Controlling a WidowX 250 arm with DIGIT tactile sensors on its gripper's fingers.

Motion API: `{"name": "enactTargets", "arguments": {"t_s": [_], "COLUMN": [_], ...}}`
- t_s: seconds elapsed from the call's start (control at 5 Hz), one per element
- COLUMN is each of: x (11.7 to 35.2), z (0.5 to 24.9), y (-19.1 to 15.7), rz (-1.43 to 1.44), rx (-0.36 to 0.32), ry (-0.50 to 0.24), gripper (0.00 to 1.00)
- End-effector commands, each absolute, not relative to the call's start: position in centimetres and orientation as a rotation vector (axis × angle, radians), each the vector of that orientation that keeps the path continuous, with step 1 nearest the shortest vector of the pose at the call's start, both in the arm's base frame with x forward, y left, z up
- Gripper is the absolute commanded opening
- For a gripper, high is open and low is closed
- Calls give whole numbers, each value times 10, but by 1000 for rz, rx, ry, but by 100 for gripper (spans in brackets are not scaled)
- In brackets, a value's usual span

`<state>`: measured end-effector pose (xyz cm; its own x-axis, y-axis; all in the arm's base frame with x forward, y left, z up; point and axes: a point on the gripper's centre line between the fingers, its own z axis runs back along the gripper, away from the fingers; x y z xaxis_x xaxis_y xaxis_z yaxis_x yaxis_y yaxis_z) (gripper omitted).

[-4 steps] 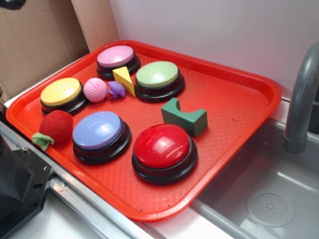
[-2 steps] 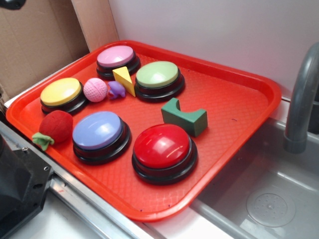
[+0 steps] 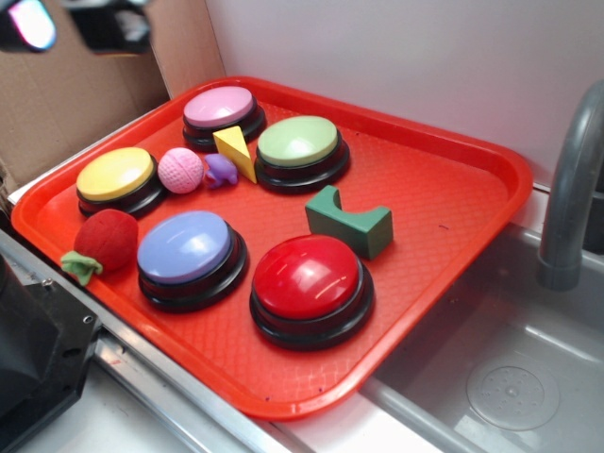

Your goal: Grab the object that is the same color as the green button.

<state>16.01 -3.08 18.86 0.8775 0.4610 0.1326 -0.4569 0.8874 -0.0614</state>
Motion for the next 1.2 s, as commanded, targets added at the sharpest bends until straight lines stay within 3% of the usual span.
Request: {"name": "enactTargets", "arguments": {"t_s": [0.0,0.4,0.6,0.8,1.0], "x": [212,257,267,272,264], "z": [144,85,59,44,34], "y": [-37,-59,-70,-80,-95], "rz": [752,844,811,803,768], "rx": [-50,3,-55,-97,-113], "ry": [-198,-245,-261,-226,-200], "gripper": [100,100,100,100,100]}}
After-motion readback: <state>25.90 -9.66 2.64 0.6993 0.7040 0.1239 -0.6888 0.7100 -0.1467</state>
